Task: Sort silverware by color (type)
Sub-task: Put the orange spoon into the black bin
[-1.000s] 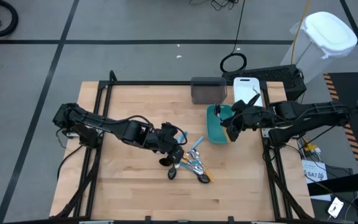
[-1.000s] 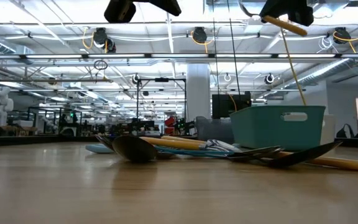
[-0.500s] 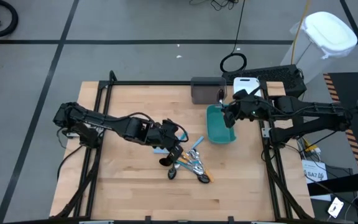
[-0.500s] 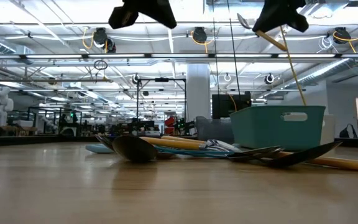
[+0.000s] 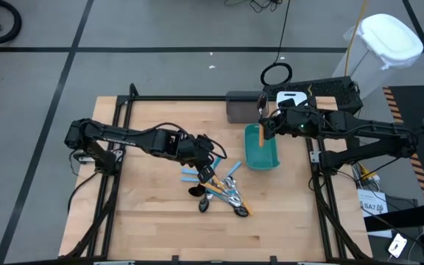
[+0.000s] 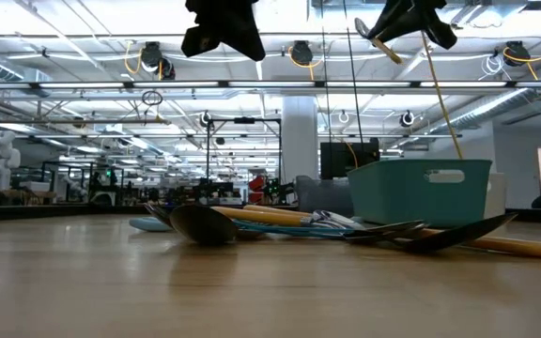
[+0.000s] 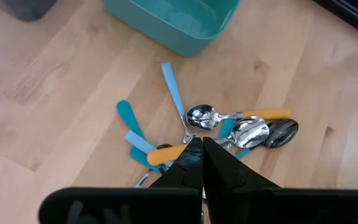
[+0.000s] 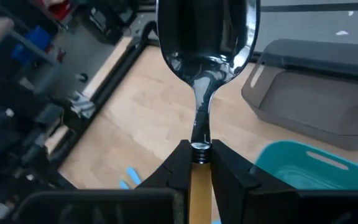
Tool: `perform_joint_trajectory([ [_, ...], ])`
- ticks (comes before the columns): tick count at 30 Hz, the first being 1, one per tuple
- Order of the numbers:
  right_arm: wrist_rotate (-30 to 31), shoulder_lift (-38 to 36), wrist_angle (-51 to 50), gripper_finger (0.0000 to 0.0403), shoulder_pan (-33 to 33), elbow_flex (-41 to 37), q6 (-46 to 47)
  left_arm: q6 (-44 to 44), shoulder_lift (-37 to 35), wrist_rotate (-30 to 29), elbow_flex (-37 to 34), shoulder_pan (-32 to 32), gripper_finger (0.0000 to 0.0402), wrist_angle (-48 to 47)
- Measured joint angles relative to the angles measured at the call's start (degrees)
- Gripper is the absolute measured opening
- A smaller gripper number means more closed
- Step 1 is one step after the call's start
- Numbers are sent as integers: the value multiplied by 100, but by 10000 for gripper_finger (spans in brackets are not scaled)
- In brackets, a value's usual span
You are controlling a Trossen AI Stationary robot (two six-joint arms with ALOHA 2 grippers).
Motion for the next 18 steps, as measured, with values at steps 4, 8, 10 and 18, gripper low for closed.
perform_joint_trajectory([
  [4, 51, 0, 124, 34, -97, 0, 175, -47, 0, 3, 0, 13, 1, 0],
  [8, 146, 0, 326, 34, -163, 0, 188, -28, 0, 4, 2, -9, 1, -20],
  [10, 148, 0, 427, 34, -226, 0, 168, -17, 0, 4, 2, -14, 1, -104],
  [18, 144, 0, 601, 34, -328, 0, 54, -17, 0, 2, 2, -18, 1, -640],
])
